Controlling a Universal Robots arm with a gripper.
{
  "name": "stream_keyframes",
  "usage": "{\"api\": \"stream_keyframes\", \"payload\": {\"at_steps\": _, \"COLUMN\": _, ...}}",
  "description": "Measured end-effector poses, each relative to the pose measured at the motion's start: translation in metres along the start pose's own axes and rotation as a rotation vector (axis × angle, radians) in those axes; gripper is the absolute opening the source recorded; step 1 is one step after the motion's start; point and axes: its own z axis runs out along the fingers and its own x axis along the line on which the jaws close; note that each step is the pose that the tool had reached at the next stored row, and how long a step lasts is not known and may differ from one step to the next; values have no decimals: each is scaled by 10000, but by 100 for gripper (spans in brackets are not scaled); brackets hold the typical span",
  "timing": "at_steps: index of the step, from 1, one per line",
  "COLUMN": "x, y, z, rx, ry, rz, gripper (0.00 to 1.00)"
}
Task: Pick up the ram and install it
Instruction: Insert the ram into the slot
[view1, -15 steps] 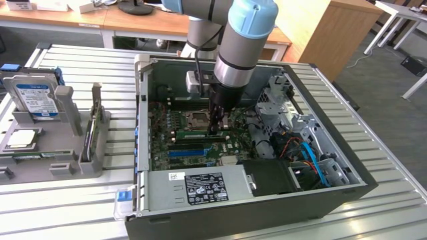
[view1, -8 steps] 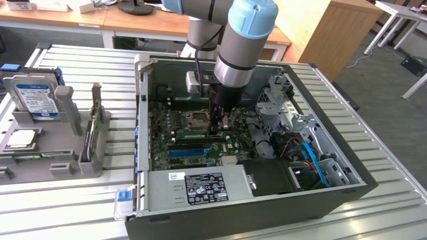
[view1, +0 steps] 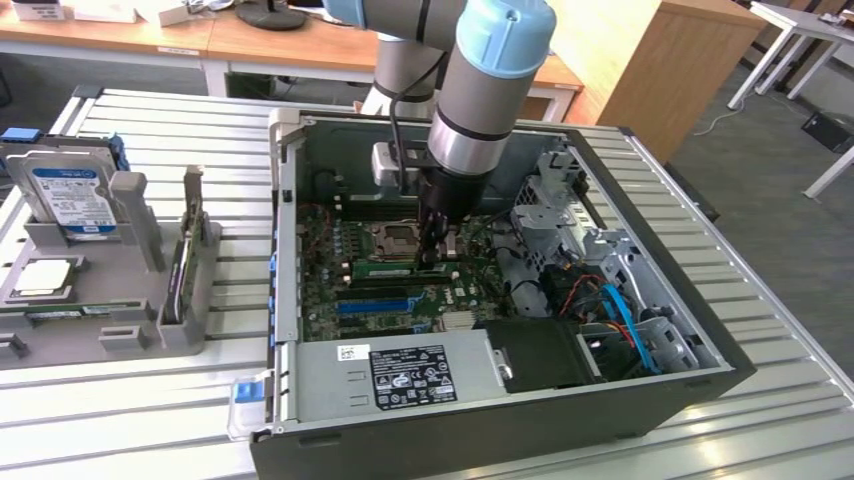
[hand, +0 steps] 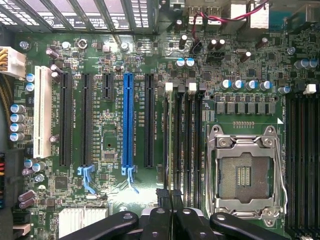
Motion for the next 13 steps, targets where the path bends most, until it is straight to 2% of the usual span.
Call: {"api": "stream_keyframes", "payload": {"at_steps": 13, "x": 1, "y": 0, "z": 39, "rx": -1, "ry": 1, "rz": 1, "gripper": 12}}
